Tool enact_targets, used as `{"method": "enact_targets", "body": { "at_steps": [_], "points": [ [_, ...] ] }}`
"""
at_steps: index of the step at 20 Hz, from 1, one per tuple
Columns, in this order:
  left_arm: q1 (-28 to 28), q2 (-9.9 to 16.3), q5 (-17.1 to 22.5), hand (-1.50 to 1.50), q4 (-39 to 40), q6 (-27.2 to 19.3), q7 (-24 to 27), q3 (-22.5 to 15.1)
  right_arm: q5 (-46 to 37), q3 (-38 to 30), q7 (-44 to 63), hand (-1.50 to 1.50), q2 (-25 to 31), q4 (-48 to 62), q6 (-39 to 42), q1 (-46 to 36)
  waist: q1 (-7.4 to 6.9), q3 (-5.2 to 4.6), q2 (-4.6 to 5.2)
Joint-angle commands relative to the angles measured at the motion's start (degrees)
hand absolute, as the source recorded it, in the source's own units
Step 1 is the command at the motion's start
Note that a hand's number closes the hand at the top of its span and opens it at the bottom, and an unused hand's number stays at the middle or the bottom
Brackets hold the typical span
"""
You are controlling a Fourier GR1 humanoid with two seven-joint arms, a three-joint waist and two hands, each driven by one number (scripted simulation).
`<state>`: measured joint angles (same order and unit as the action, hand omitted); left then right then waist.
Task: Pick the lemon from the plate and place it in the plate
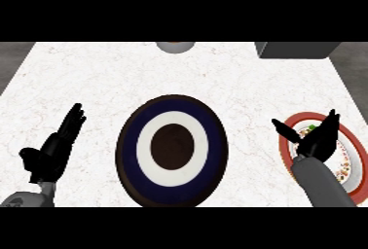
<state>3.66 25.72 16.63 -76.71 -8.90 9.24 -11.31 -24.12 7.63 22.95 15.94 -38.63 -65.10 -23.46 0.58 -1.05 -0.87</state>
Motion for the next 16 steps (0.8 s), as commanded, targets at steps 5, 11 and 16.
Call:
{"method": "enact_targets", "body": {
  "at_steps": [5,11,16],
  "points": [
    [-1.65,-1.01,-1.05,0.0,-0.02,0.02,1.35,-0.64,-5.92,4.91,23.43,-1.5,3.27,2.69,15.96,-6.44,0.52,0.56,-0.15],
    [-2.11,-1.4,-0.39,0.0,2.55,0.76,2.29,1.17,-11.48,9.92,41.51,-1.5,4.65,-6.9,24.55,-6.77,1.49,0.68,-0.17],
    [-1.05,0.24,-0.61,0.0,-0.17,0.92,-0.65,2.24,-12.88,11.32,51.67,-1.5,8.37,-15.77,34.99,-3.96,1.11,0.84,0.03]
  ]
}}
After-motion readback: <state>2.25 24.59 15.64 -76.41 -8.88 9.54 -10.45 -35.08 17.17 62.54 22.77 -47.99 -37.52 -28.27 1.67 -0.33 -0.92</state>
